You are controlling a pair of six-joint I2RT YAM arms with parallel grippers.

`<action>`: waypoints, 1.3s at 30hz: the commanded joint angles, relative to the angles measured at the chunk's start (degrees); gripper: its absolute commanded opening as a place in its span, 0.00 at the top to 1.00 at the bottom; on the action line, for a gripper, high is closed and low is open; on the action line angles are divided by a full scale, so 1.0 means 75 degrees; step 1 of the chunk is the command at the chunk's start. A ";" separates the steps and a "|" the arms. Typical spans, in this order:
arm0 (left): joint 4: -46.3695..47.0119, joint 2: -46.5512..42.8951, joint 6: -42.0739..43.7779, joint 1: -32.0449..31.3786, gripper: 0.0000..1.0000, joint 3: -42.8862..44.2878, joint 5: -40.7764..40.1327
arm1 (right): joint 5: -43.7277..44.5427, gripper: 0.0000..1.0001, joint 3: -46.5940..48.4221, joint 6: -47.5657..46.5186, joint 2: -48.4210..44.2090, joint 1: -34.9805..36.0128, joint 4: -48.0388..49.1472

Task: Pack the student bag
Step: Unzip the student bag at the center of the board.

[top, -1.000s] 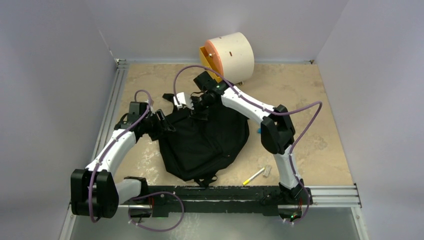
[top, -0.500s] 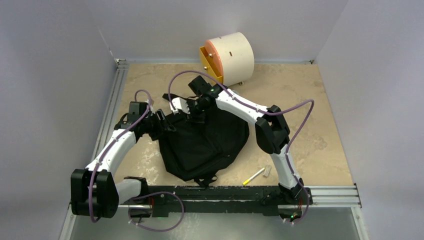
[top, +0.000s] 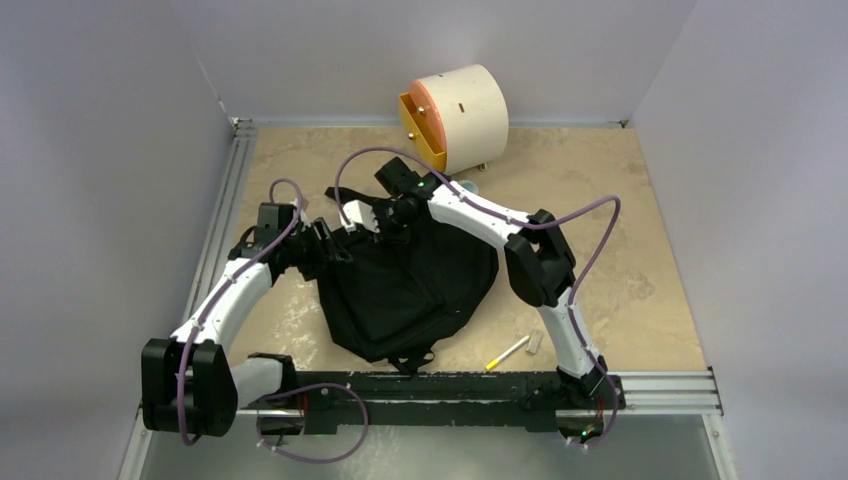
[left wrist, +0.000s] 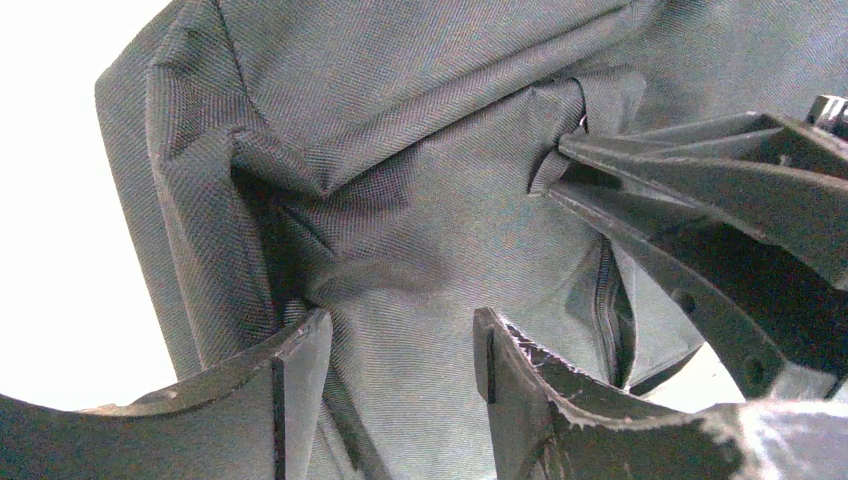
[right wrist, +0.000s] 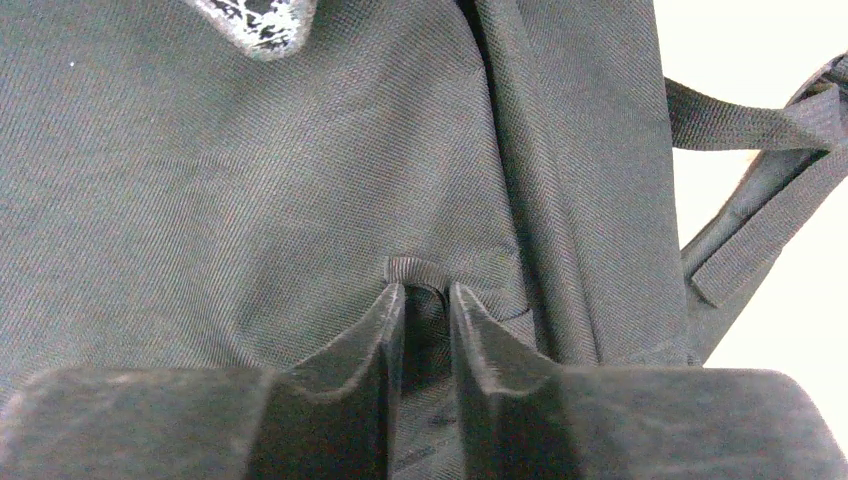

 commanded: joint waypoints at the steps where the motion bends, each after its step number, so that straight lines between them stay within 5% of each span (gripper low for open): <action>1: 0.0272 -0.0174 0.0051 0.0033 0.46 0.0033 0.0281 | 0.0120 0.81 -0.0173 0.0101 -0.0279 0.0013 0.0419; 7: 0.0260 -0.0198 0.0037 0.0032 0.46 0.0010 0.0257 | 0.0233 1.00 -0.0230 0.0182 -0.0391 0.0016 0.0656; 27: 0.0384 0.0713 0.0233 0.0022 0.44 0.1684 0.0683 | -0.0997 1.00 -0.2787 0.0626 -0.2479 0.0023 0.2179; 39: 0.0539 0.1490 -0.1694 -0.0090 0.42 0.2178 0.1376 | -0.0848 1.00 -0.4092 0.0558 -0.3101 0.0066 0.4134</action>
